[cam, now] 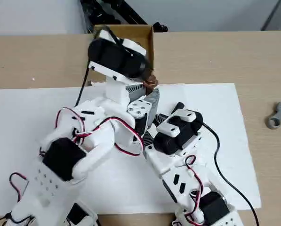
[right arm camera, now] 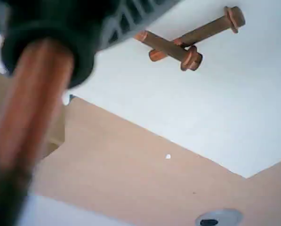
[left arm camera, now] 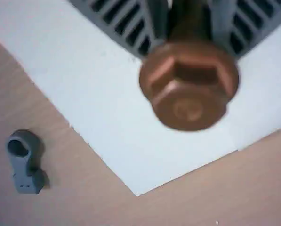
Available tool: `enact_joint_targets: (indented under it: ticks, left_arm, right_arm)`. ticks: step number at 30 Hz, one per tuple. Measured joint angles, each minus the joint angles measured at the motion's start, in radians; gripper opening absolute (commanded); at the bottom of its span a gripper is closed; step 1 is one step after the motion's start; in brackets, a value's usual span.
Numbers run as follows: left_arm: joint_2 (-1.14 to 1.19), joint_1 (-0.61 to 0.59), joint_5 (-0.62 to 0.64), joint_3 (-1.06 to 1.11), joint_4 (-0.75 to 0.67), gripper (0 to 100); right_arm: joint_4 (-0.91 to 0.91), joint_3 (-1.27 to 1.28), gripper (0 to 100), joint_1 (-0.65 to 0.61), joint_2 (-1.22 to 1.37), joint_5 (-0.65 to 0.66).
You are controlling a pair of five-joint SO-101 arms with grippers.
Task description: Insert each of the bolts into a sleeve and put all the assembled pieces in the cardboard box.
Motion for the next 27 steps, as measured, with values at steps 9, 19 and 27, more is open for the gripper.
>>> enact_joint_targets:
  ticks: [9, 19, 27]
  left_arm:
    - [0.000, 0.000, 0.000, 0.029, -0.012, 0]
    - [-0.017, 0.002, -0.003, 0.058, 0.054, 0]
    - [-0.006, 0.002, 0.000, 0.061, 0.069, 1]
  right_arm:
    - [0.000, 0.002, 0.2, -0.003, 0.002, 0.000]
    - [0.003, 0.011, 0.2, -0.002, 0.005, 0.000]
    - [0.002, 0.011, 0.2, 0.002, 0.005, 0.000]
